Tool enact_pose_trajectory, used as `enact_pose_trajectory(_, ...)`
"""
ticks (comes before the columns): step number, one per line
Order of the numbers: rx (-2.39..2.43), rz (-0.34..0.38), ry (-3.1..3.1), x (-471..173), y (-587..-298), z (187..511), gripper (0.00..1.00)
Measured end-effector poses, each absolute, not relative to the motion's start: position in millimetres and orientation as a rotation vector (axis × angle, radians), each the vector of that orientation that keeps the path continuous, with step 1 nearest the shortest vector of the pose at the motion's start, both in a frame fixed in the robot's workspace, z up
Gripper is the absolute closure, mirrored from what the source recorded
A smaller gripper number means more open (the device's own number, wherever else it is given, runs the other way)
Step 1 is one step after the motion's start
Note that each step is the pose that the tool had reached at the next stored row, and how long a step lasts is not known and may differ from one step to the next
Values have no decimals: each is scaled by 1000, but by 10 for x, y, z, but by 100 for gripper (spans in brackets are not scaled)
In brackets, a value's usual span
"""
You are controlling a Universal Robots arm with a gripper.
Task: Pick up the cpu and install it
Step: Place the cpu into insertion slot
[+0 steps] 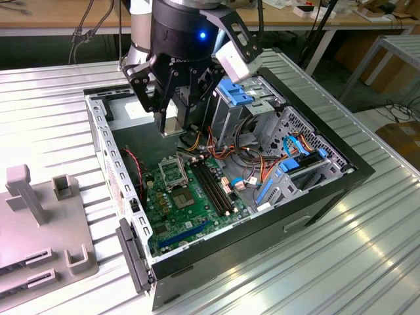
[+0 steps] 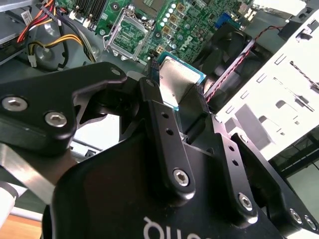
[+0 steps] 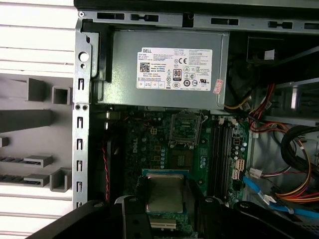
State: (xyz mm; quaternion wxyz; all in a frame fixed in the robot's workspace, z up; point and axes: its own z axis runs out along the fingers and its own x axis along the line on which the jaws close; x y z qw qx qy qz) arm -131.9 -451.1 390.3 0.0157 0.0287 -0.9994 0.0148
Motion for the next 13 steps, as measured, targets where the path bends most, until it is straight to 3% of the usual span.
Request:
enact_pose_trajectory(5,89,46,-3109,-1320,-4552,3858,59)
enact_pose_trajectory(8,89,46,-3109,-1312,-4563,3615,59)
enact_pose_trajectory(13,89,46,-3109,-1312,-4563,3612,59)
